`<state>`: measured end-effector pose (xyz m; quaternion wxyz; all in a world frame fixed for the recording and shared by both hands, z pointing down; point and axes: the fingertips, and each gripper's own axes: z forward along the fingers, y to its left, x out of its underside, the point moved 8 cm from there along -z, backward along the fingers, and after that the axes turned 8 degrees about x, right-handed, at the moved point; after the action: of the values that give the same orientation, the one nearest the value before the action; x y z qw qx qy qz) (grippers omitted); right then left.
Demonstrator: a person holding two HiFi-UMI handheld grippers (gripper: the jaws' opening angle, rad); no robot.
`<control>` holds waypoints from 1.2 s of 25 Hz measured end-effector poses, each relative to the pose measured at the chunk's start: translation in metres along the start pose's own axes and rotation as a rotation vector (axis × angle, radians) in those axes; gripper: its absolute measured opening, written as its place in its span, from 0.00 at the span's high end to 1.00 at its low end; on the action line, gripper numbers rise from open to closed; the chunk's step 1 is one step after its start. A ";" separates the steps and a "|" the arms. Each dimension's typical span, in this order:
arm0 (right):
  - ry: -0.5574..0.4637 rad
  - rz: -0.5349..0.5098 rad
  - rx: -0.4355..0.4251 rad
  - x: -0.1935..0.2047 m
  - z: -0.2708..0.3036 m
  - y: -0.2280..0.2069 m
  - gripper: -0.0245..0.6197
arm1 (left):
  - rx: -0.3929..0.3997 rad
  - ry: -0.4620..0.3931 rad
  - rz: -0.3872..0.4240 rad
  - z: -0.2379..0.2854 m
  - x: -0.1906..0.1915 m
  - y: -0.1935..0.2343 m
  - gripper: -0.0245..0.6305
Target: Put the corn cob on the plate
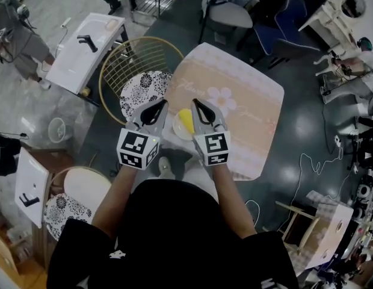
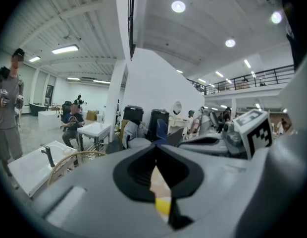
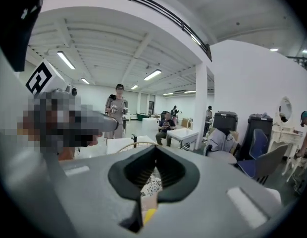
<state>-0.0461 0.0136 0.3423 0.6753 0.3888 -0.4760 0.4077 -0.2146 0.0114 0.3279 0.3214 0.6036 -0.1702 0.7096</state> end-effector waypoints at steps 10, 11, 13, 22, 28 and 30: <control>-0.088 0.026 0.017 -0.027 -0.014 0.001 0.96 | 0.052 -0.019 0.043 -0.001 -0.012 -0.006 0.96; -0.091 0.027 0.018 -0.027 -0.015 0.001 0.96 | 0.055 -0.019 0.048 -0.001 -0.011 -0.007 0.96; -0.092 0.026 0.021 -0.025 -0.016 0.002 0.96 | 0.056 -0.017 0.055 -0.002 -0.010 -0.008 0.96; -0.133 0.053 0.003 -0.038 -0.027 -0.004 0.96 | 0.064 -0.029 0.063 0.002 -0.017 -0.014 0.96; -0.148 0.072 -0.023 -0.035 -0.030 -0.008 0.96 | 0.050 -0.042 0.081 0.004 -0.021 -0.019 0.96; -0.163 0.078 -0.017 -0.036 -0.032 -0.012 0.96 | 0.051 -0.037 0.091 0.007 -0.022 -0.021 0.96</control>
<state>-0.0325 0.0324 0.2985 0.6212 0.3961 -0.5478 0.3965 -0.1941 0.0171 0.3053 0.2699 0.6162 -0.1851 0.7164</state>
